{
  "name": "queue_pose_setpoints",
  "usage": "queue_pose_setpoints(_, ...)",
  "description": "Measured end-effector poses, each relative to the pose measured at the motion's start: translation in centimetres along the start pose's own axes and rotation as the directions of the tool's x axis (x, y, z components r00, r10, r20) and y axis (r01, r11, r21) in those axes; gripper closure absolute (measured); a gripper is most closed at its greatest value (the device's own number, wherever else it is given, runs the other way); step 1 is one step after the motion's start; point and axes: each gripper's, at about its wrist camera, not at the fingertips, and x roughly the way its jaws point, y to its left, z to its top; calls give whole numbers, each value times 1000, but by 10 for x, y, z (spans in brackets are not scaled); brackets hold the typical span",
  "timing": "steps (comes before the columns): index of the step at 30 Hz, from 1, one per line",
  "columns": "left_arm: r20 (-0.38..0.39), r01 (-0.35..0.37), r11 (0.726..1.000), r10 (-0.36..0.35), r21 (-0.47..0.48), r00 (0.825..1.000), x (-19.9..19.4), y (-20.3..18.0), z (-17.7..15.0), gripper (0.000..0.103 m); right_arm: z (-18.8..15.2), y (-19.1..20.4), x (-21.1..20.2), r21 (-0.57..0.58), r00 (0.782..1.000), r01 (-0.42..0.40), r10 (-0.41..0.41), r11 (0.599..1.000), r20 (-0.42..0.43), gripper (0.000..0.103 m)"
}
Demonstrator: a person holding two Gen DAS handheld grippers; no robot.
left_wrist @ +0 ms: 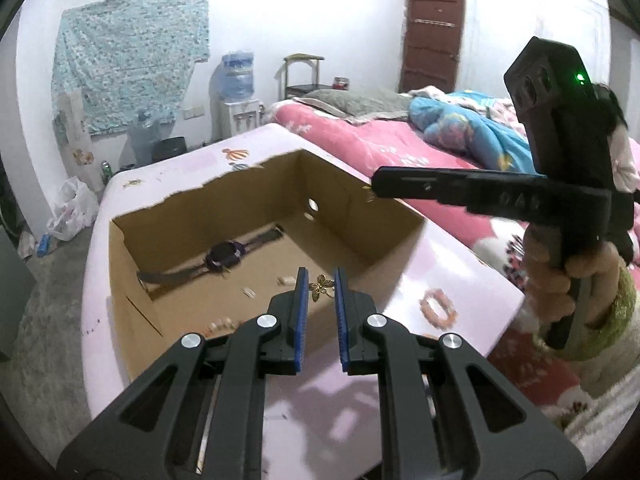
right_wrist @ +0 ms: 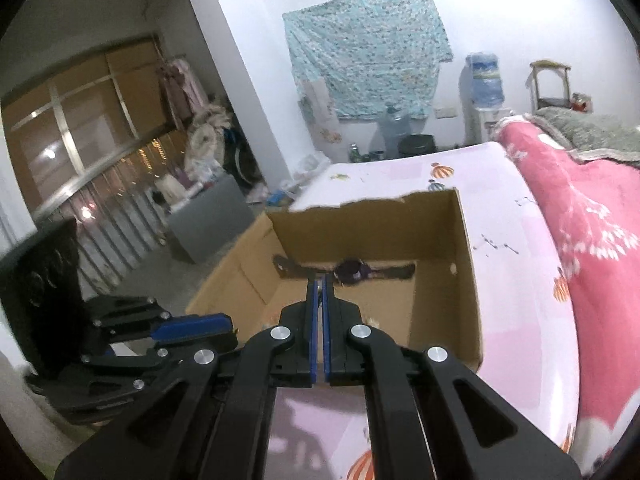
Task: Organize jewelry
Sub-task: 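Carry the butterfly charm into the box and open the left gripper, then withdraw the left gripper from the box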
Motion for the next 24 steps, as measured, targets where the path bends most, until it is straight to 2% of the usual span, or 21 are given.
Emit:
queue_pose_setpoints(3,-23,6,999,-8,-54,1000,17,15,10,91,17,-20,16,42,997,-56,59,998,-57,101)
queue_pose_setpoints(8,-111,15,987,-33,-159,993,54,42,18,91,25,-40,57,73,979,-59,72,996,-192,101)
queue_pose_setpoints(11,-176,38,968,-84,-249,981,79,59,18,91,28,-47,80,70,965,-45,61,997,-254,101)
queue_pose_setpoints(18,-241,36,938,-126,-344,962,115,75,15,89,38,-62,116,83,945,-35,60,996,-322,101)
queue_pose_setpoints(22,-239,39,925,-138,-377,961,117,79,13,87,43,-70,120,100,948,-19,50,995,-315,100)
queue_pose_setpoints(24,-231,46,922,-144,-383,962,115,79,12,82,45,-72,119,109,952,-22,54,994,-301,100)
